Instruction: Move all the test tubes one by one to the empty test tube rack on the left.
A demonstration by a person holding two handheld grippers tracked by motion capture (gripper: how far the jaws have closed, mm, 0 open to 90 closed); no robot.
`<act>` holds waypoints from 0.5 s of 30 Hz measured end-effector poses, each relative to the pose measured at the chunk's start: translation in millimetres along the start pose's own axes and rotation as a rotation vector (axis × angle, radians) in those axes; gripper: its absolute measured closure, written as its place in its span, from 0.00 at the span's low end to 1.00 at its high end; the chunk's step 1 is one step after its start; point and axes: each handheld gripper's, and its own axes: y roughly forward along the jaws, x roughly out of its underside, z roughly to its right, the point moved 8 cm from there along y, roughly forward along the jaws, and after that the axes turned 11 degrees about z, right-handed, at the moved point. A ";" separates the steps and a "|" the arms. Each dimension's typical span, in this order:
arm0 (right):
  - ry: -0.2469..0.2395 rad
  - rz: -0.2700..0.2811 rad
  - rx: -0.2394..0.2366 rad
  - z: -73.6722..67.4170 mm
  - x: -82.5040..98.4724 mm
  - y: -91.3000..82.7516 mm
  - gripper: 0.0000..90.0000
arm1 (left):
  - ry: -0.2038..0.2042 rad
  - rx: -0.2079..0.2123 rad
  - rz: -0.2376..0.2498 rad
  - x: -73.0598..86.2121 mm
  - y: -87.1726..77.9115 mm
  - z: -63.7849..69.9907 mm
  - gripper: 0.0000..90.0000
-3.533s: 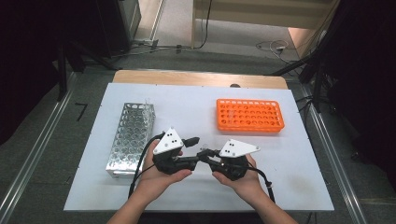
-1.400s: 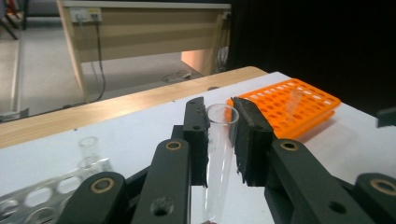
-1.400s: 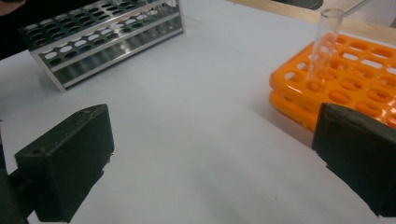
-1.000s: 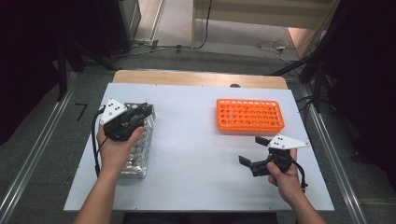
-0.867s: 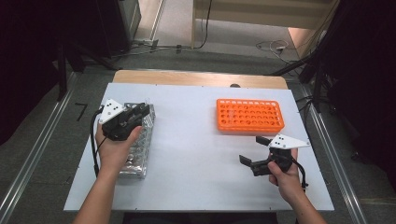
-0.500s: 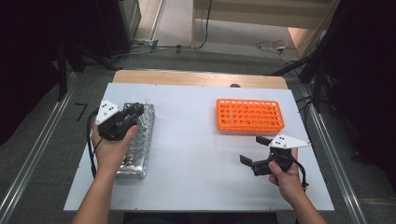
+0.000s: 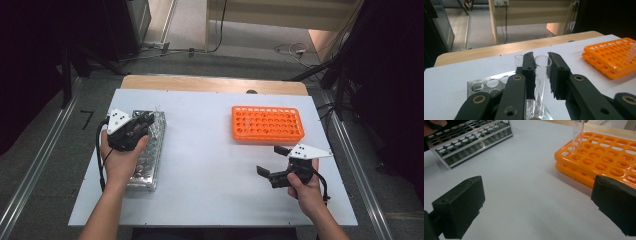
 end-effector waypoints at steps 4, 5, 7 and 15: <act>0.000 -0.001 -0.002 -0.6 0.1 0.3 0.00 | 0.008 -0.009 -0.022 4.3 2.6 0.9 0.84; 0.000 -0.001 -0.002 -0.8 0.1 0.4 0.00 | 0.012 -0.013 -0.027 5.4 3.0 1.1 0.84; -0.002 -0.001 -0.001 -0.4 0.2 0.5 0.00 | 0.013 -0.016 -0.037 7.7 4.0 2.0 0.83; -0.005 -0.003 0.000 -0.7 -0.1 0.1 0.00 | 0.010 -0.040 -0.089 14.1 5.4 4.1 0.83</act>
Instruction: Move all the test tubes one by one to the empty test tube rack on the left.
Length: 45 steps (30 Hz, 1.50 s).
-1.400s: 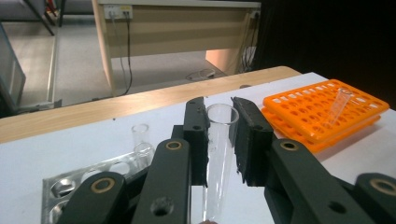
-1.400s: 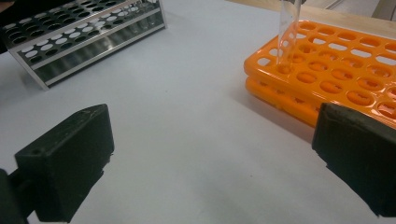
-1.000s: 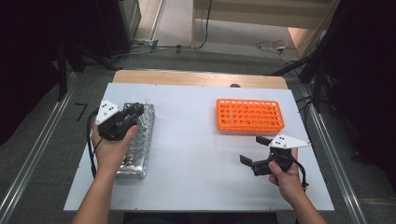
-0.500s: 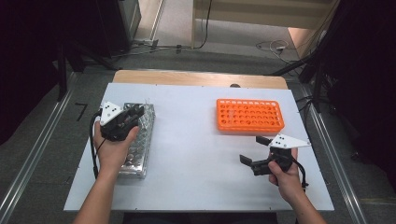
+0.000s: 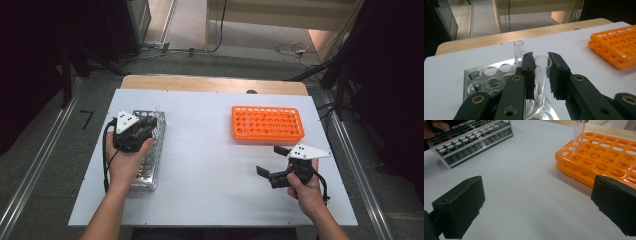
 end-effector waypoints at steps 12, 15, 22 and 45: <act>-0.003 0.001 0.001 0.0 -0.1 0.2 0.00 | 0.003 -0.019 -0.097 10.8 4.5 1.3 0.83; -0.001 0.001 0.001 0.1 -0.1 0.2 0.00 | 0.006 -0.013 -0.118 13.0 6.0 2.1 0.82; 0.003 0.000 0.000 0.1 0.0 0.2 0.00 | 0.004 -0.011 -0.153 15.7 7.9 2.4 0.82; 0.004 0.013 -0.010 0.3 -6.1 -0.3 0.00 | -0.050 0.075 -0.096 2.5 -6.8 17.6 0.21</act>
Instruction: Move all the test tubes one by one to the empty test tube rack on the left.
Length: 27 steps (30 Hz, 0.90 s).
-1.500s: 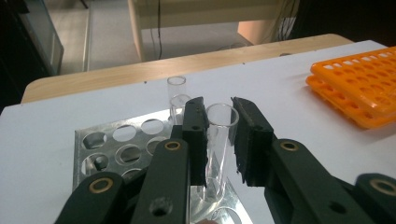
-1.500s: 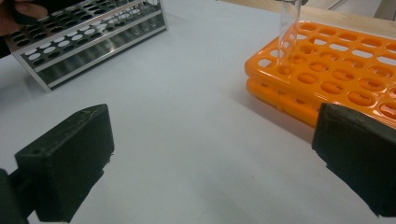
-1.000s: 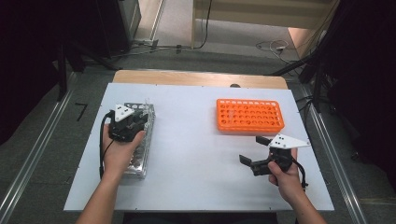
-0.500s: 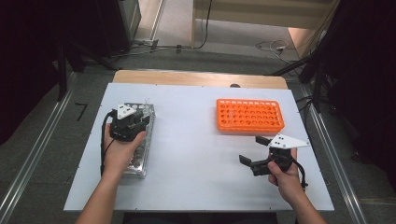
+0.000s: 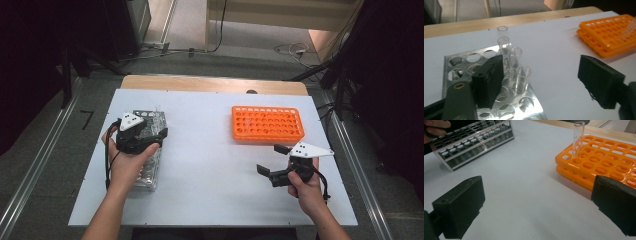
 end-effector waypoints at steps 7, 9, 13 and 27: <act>0.007 0.004 -0.015 -2.6 -4.5 2.8 0.00 | -0.004 0.104 0.032 -2.4 -8.0 18.8 0.04; 0.007 0.007 -0.019 -3.7 -5.7 4.3 0.00 | -0.002 0.127 0.042 -3.5 -10.1 23.3 0.01; 0.011 0.006 -0.019 -4.3 -8.8 9.0 0.00 | 0.001 0.174 0.058 -4.3 -13.8 33.6 0.00; 0.007 -0.011 -0.014 2.8 -19.7 41.0 0.00 | 0.012 0.275 0.083 -4.7 -21.1 62.7 0.00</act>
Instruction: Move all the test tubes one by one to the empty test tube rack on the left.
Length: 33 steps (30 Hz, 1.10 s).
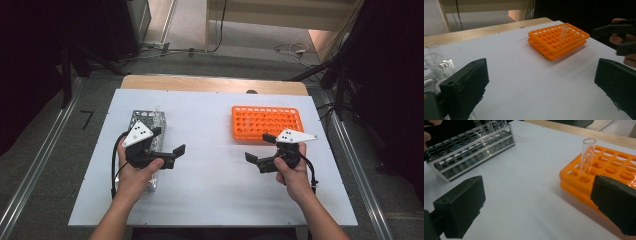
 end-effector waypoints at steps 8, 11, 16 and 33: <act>0.020 -0.027 0.102 24.2 0.8 25.0 0.22 | -0.005 0.047 -0.006 4.4 3.2 13.1 0.00; 0.048 -0.034 0.126 32.4 3.4 32.7 0.35 | 0.003 0.062 -0.006 4.3 3.7 16.9 0.00; 0.034 -0.064 0.173 41.4 6.1 44.9 0.49 | 0.004 0.075 -0.005 4.6 4.8 21.3 0.00; 0.016 -0.085 0.249 60.3 15.2 69.0 0.70 | -0.001 0.080 -0.017 7.5 5.0 20.9 0.00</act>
